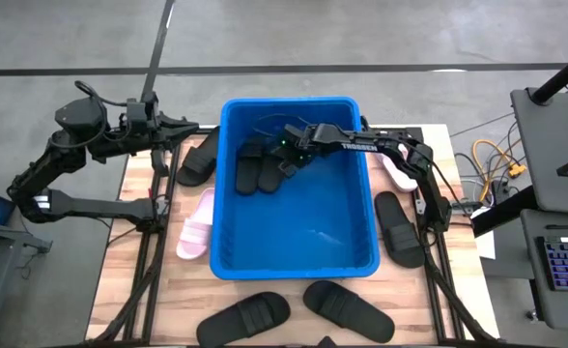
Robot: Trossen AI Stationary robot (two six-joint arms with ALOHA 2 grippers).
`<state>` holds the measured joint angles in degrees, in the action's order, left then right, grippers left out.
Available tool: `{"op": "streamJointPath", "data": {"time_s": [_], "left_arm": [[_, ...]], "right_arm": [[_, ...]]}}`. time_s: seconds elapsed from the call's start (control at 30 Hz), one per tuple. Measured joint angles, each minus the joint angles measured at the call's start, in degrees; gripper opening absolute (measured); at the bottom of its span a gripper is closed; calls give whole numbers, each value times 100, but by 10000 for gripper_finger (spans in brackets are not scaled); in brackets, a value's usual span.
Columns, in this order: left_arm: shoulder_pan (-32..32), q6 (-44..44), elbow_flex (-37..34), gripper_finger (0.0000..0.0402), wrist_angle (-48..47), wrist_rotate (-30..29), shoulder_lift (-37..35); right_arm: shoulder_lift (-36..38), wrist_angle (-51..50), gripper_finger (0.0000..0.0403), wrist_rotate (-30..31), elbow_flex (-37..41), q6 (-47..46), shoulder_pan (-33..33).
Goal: Pick and place slides into bin
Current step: Put the black slide into the blue bin
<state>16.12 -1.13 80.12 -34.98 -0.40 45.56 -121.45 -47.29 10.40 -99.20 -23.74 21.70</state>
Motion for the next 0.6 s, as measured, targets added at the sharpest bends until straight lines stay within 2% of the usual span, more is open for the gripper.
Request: {"op": "streamJointPath", "data": {"time_s": [0.1,0.23,0.5,0.6], "left_arm": [[0,3,0,0,0,-9,1],[0,42,0,0,0,-48,2],[0,37,-1,0,-4,-56,-39],[0,37,-2,0,-2,-117,-63]], "right_arm": [[-38,155,9,-157,0,90,59],[-147,165,9,-851,6,125,69],[109,267,9,-969,-98,263,-184],[120,450,9,-1524,-157,613,-267]]}}
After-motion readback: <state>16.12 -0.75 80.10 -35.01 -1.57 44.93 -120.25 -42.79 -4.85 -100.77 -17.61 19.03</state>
